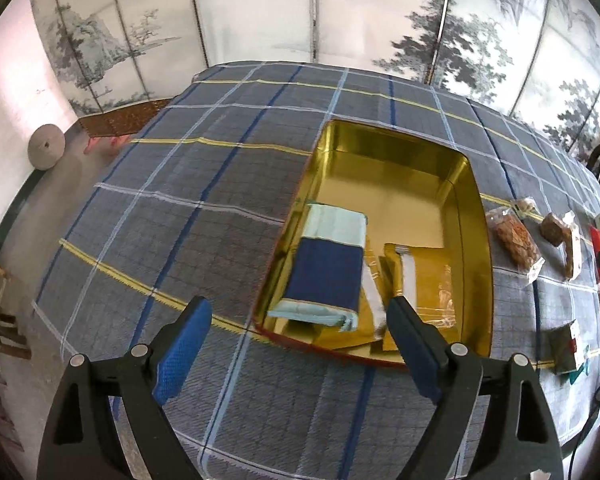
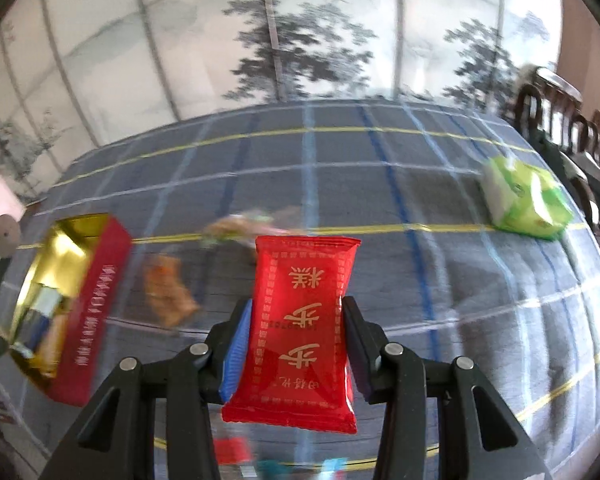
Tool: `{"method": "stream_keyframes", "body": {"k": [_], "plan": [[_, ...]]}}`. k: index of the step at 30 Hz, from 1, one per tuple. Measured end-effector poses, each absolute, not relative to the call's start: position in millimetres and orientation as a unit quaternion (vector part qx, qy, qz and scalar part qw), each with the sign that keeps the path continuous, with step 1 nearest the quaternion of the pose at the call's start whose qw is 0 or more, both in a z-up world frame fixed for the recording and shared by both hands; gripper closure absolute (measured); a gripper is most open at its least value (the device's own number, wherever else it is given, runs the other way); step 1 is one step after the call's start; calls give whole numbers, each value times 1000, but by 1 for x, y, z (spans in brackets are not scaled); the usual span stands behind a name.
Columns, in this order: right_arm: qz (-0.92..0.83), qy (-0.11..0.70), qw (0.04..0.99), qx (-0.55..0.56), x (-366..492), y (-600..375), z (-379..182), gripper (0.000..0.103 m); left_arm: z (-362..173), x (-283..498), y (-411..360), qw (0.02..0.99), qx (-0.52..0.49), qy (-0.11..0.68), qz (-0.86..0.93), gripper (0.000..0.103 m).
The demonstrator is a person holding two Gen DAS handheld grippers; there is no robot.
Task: Organize snacks
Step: 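Carry the red packet into the gold tin and open the right gripper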
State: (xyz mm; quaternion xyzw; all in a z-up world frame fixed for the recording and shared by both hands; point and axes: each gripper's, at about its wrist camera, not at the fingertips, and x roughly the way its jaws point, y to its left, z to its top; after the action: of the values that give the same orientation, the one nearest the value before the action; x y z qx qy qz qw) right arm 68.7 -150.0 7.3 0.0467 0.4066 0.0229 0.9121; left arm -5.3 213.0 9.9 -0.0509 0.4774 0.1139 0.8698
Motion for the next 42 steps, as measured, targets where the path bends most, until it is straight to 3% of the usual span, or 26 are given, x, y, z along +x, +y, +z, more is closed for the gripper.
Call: {"method": "stream_keyframes", "body": {"k": [18,42], "plan": [[205,415,886,-14,55,50,17,59,14,-34,258,863,-81,473,160,15],[213,454,862,-75,65,113,-31,59,7,-41,270,853,-85,488,168,15]]}}
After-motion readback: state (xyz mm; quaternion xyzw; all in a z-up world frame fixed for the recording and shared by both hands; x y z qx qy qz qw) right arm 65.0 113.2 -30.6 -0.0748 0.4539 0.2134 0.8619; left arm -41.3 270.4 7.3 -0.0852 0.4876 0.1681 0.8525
